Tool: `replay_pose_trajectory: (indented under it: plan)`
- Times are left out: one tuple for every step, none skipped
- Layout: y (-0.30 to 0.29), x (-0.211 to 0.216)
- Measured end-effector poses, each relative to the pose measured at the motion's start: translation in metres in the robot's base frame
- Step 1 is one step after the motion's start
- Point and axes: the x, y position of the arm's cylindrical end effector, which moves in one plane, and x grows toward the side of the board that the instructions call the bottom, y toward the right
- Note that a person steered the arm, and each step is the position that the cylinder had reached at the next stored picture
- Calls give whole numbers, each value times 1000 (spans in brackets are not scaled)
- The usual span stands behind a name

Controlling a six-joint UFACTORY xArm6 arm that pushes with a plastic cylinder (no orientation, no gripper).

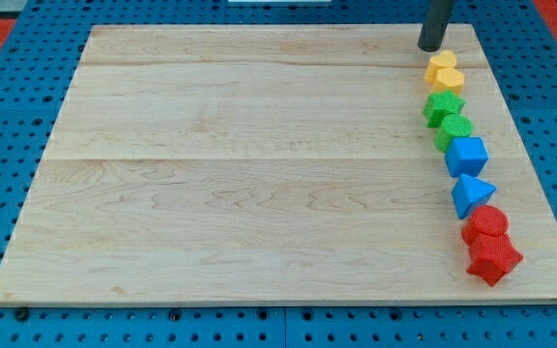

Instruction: Slide yellow heart towards left

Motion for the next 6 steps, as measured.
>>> replay_pose_trajectory:
  plan:
    - [0,0]
    - [0,3]
    - [0,4]
    - [-7,9]
    - [-9,-2]
    - [37,-5]
